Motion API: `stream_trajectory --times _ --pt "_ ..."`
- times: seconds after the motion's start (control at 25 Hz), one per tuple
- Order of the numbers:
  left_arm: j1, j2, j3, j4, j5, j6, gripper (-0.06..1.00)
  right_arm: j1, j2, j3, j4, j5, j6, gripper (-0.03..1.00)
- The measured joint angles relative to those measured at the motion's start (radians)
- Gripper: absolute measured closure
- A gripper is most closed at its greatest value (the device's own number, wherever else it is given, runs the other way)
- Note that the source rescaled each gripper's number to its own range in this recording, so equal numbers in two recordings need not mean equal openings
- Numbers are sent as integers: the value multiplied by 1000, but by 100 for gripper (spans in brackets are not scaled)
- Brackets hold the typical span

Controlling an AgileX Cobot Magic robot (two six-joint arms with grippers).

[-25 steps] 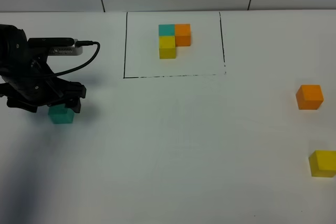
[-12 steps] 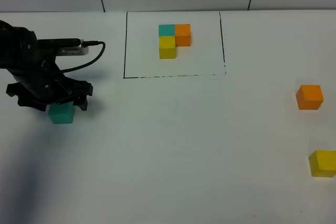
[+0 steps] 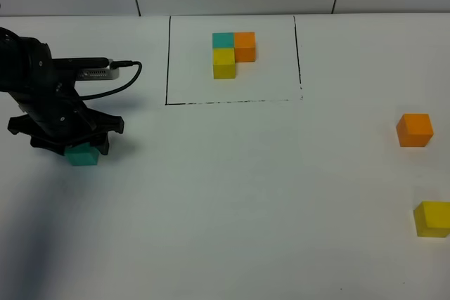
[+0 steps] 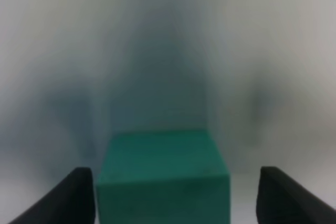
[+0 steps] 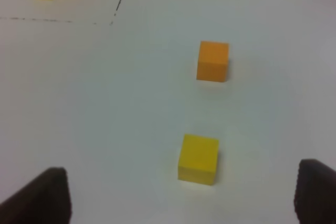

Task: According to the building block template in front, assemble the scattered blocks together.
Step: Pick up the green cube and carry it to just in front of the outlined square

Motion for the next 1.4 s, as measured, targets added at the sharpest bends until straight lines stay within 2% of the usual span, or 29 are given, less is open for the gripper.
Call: stream_trajectory --times 0.16,0.28,0.48,0.64,0.72,0.8,0.96,1.12,1.24,1.4 --pt "0 0 0 0 1 0 69 0 0 0 0 0 0 24" --pt "0 0 0 0 2 0 94 0 0 0 0 0 0 24" --pt "0 1 -24 1 25 2 94 0 0 0 0 0 0 24" --pt "-3 1 -135 0 132 57 94 0 0 0 0 0 0 24" --pt "-20 1 -209 2 204 123 94 0 0 0 0 0 0 24" --pt "-50 1 -273 3 252 230 94 0 0 0 0 0 0 24" --pt "-140 27 -409 3 317 427 94 0 0 0 0 0 0 24" --pt "-227 131 -577 3 407 567 94 0 0 0 0 0 0 24" --pt "-286 228 -724 3 489 650 94 0 0 0 0 0 0 24" --pt "-354 361 -943 20 576 702 94 0 0 0 0 0 0 24"
